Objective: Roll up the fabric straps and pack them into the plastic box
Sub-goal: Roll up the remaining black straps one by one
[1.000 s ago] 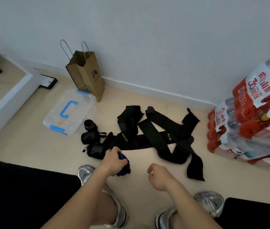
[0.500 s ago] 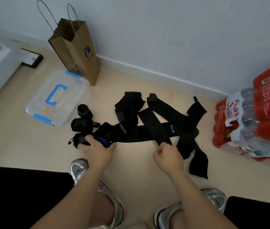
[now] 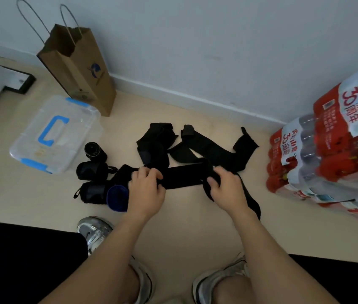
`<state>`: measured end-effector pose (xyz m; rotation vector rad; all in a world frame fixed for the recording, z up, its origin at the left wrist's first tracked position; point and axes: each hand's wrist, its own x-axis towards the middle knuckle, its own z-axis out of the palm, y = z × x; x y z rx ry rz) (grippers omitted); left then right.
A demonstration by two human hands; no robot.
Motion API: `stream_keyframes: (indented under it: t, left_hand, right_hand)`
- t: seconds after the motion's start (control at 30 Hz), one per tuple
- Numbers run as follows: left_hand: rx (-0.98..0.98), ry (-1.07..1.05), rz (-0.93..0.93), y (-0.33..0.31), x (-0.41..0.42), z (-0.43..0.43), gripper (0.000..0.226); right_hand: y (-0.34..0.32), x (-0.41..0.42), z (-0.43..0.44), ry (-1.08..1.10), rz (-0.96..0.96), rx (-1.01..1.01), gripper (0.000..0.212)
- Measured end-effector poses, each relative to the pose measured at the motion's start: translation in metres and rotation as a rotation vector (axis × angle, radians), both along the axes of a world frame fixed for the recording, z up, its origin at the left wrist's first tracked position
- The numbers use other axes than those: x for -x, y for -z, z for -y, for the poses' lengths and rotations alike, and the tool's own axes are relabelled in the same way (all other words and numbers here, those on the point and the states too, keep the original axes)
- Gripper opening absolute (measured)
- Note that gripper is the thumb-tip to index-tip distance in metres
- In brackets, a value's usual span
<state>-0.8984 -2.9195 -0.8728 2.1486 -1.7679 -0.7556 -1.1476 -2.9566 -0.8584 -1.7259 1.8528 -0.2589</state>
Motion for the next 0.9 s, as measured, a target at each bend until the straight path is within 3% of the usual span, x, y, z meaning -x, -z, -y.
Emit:
stream_keyframes:
  t: [0.1, 0.17, 0.23, 0.3, 0.4, 0.5, 0.57, 0.67, 0.77, 0.83, 0.9]
  left_hand:
    - [-0.064, -0.008, -0.301, -0.015, 0.016, 0.009, 0.019]
    - [-0.099, -0.065, -0.416, -0.024, 0.029, 0.012, 0.018]
    - [-0.185, -0.150, -0.597, -0.039, 0.041, 0.014, 0.024]
    - [-0.325, -0.237, -0.838, -0.059, 0.051, 0.017, 0.045]
    - [-0.407, -0.182, -1.190, -0.084, 0.057, 0.017, 0.069]
    - [-0.409, 0.044, -1.395, -0.104, 0.054, 0.013, 0.057]
    - [-0.410, 0.159, -1.299, -0.114, 0.052, 0.008, 0.047]
    - [-0.455, 0.199, -0.996, -0.113, 0.045, -0.005, 0.031]
    - [-0.630, 0.217, -0.846, -0.103, 0.028, -0.017, 0.020]
    - [-0.742, 0.280, -0.686, -0.103, 0.015, -0.021, 0.021]
    - [-0.725, 0.228, -0.516, -0.098, 0.003, -0.023, 0.026]
  right_hand:
    - [-0.044, 0.002, 0.027, 0.127, 0.152, 0.138, 0.026]
    - [-0.072, 0.007, 0.037, 0.186, 0.389, 0.148, 0.017]
    - [-0.097, 0.009, 0.039, 0.254, 0.729, 0.006, 0.021]
    - [-0.112, 0.011, 0.033, 0.251, 0.949, -0.146, 0.028]
    - [-0.119, 0.011, 0.016, 0.193, 1.060, -0.286, 0.042]
    - [-0.119, 0.003, -0.005, 0.194, 1.181, -0.353, 0.043]
    - [-0.121, -0.002, -0.016, 0.281, 1.268, -0.319, 0.040]
    - [-0.117, -0.001, -0.027, 0.429, 1.381, -0.284, 0.037]
    - [-0.108, 0.004, -0.038, 0.543, 1.464, -0.339, 0.027]
    - [-0.095, 0.012, -0.043, 0.681, 1.499, -0.344, 0.056]
    - [-0.080, 0.020, -0.048, 0.858, 1.458, -0.310, 0.069]
